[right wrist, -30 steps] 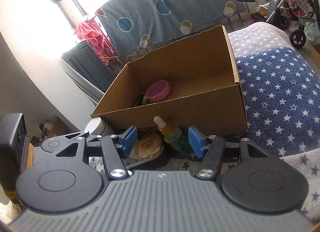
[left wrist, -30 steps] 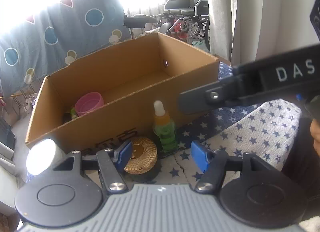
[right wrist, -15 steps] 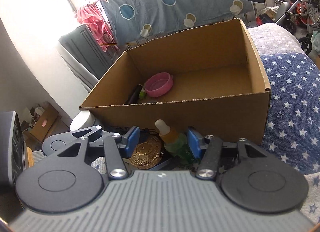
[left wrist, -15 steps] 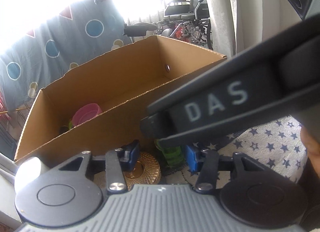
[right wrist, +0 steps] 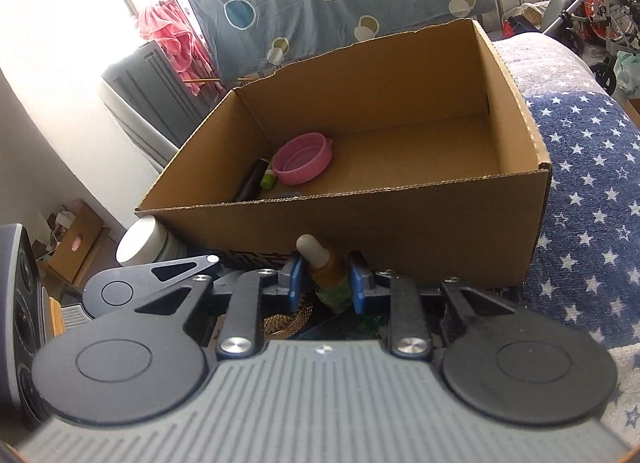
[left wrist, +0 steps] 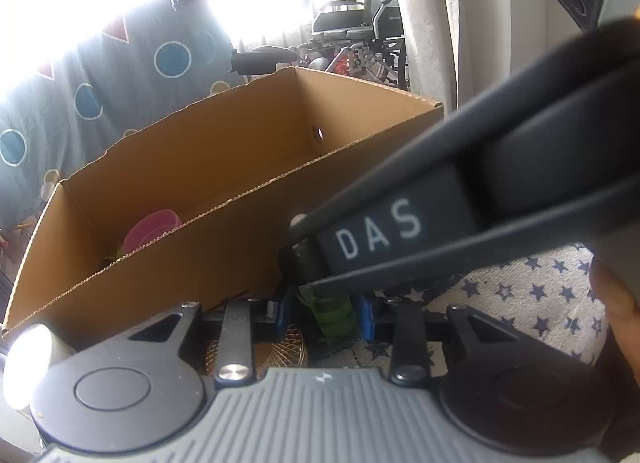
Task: Organize rigid objects
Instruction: 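Grasp the green dropper bottle with the right gripper, then lower the dropper bottle into the box and open the right gripper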
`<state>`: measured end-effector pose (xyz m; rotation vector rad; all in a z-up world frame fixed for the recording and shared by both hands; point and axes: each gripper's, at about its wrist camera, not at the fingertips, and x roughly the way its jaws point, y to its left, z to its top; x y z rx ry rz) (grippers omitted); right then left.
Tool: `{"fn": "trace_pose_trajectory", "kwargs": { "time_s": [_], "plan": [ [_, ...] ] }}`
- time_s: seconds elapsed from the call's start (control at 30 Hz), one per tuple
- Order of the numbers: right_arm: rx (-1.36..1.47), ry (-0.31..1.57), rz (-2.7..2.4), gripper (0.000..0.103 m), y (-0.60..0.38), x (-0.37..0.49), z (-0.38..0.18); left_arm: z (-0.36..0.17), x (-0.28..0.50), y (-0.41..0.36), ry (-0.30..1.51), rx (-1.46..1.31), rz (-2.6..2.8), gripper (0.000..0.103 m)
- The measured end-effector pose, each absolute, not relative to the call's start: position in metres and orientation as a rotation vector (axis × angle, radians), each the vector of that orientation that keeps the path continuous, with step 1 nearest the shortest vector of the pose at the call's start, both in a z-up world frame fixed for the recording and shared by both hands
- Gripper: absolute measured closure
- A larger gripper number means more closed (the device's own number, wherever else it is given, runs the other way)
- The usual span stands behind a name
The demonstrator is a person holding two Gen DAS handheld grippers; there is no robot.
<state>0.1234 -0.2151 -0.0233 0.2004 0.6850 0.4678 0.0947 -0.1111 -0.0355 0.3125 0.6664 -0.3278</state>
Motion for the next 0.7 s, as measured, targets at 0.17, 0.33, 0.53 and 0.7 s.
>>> {"fn": "trace_pose_trajectory", "kwargs": {
  "time_s": [0.17,0.33,0.53,0.7],
  "plan": [
    [0.198,0.673,0.455,0.081,-0.215,0.117,-0.021,-0.032,0.090,-0.107,0.664,0.315,-0.345,0.069],
    [0.217,0.656,0.458,0.081,-0.219,0.104,-0.015,-0.022,0.078,-0.107,0.635,0.329,-0.344,0.069],
    [0.188,0.598,0.471,0.080,-0.219,0.078,0.008,0.000,0.058,-0.103,0.565,0.340,-0.333,0.069],
    [0.155,0.523,0.502,0.081,-0.220,0.056,0.039,0.029,0.046,-0.098,0.500,0.361,-0.306,0.069]
  ]
}}
